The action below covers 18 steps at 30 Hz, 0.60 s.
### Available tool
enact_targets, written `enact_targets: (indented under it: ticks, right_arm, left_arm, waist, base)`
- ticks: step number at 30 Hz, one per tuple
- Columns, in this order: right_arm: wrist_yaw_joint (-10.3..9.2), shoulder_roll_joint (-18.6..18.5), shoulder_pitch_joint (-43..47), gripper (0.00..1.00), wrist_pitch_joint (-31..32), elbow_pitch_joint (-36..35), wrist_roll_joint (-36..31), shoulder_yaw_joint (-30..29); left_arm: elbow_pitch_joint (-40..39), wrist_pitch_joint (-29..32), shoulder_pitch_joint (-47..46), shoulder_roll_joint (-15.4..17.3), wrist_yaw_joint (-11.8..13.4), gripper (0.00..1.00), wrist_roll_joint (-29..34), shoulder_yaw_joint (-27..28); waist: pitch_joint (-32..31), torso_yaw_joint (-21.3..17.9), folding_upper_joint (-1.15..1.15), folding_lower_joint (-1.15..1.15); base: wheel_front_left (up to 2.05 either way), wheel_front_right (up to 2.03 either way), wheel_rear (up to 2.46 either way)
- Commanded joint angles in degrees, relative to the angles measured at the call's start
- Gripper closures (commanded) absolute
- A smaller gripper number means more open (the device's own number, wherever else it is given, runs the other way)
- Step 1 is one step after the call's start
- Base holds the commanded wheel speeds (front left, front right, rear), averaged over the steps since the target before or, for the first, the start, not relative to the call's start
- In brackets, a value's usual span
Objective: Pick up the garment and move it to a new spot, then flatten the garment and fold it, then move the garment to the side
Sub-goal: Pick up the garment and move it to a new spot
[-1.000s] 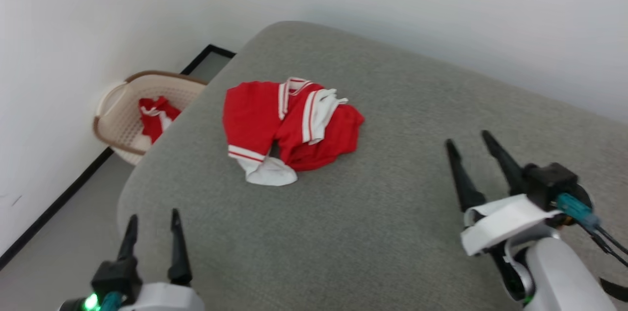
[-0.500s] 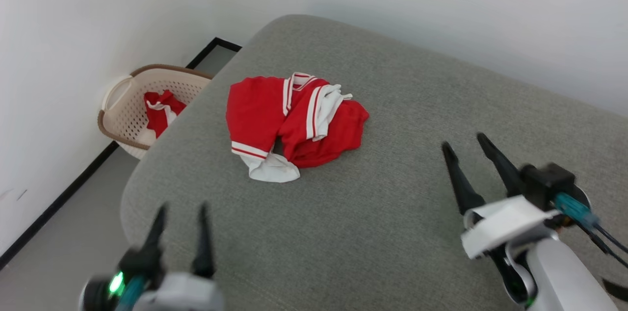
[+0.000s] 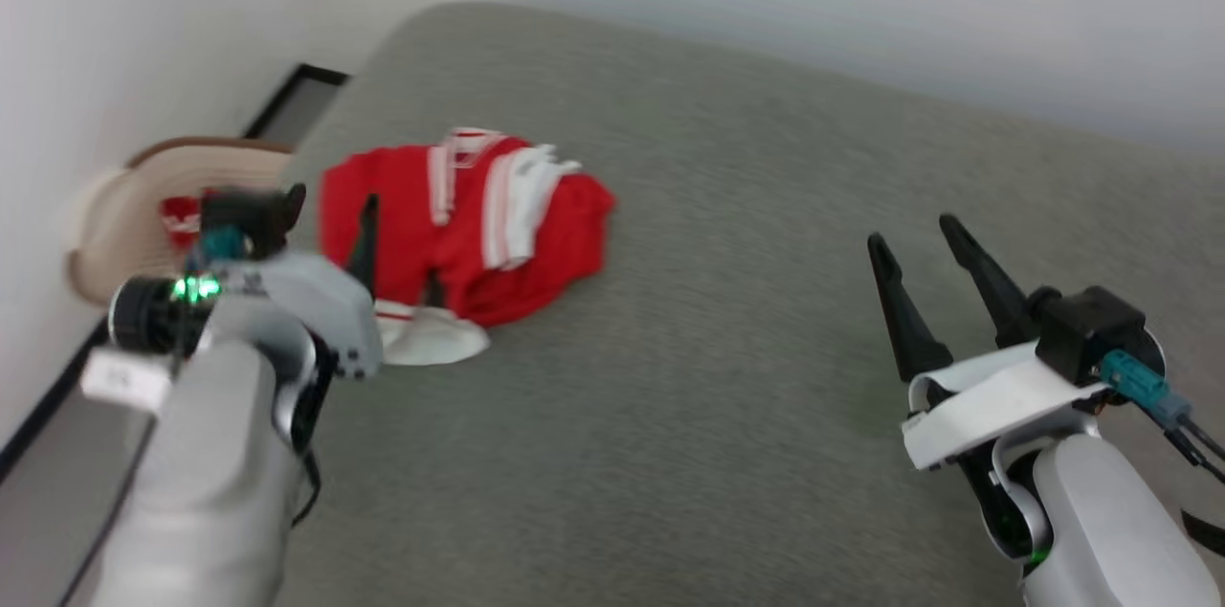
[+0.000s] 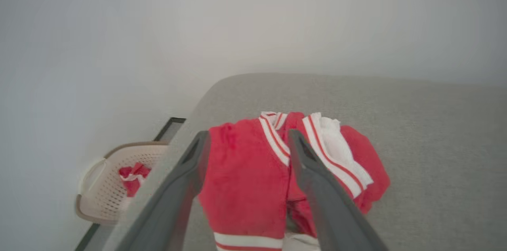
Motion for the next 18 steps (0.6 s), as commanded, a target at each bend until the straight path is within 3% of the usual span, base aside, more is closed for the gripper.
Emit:
enact_targets:
  ticks: [1, 6, 8, 14, 18]
  right_arm:
    - [-0.08, 0.1, -0.8, 0.0, 0.0, -0.2, 0.2, -0.2]
    - [-0.08, 1.0, -2.2, 0.0, 0.0, -0.8, 0.5, -0.6]
    - [-0.08, 1.5, -2.5, 0.0, 0.0, -1.2, 0.6, -1.1]
    - [-0.08, 2.1, -3.3, 0.0, 0.0, -1.9, 0.3, -1.7]
    - [-0.08, 2.3, -3.3, 0.0, 0.0, -2.4, 0.2, -2.2]
  left_arm:
    - [1.7, 1.5, -2.2, -0.5, -0.2, 0.0, -2.6, -1.0]
    - [9.7, 12.1, -8.5, 5.3, -0.1, 0.0, -13.8, -4.0]
    - [13.0, 19.1, -10.0, 8.5, -0.1, 0.0, -20.3, -3.8]
    - [17.1, 31.8, -10.1, 12.3, -0.2, 0.0, -28.8, -3.3]
    - [18.3, 33.5, -8.6, 14.5, -0.2, 0.0, -30.4, -4.1]
  waist:
    - [9.2, -10.7, 0.0, 0.0]
    - [11.5, -16.3, 0.0, 0.0]
    - [12.7, -19.5, 0.0, 0.0]
    - [14.6, -23.2, 0.0, 0.0]
    - [15.8, -25.1, 0.0, 0.0]
  base:
    - [0.0, 0.0, 0.0]
    - [0.0, 0.0, 0.0]
    - [0.0, 0.0, 0.0]
    - [0.0, 0.0, 0.0]
    - [0.0, 0.0, 0.0]
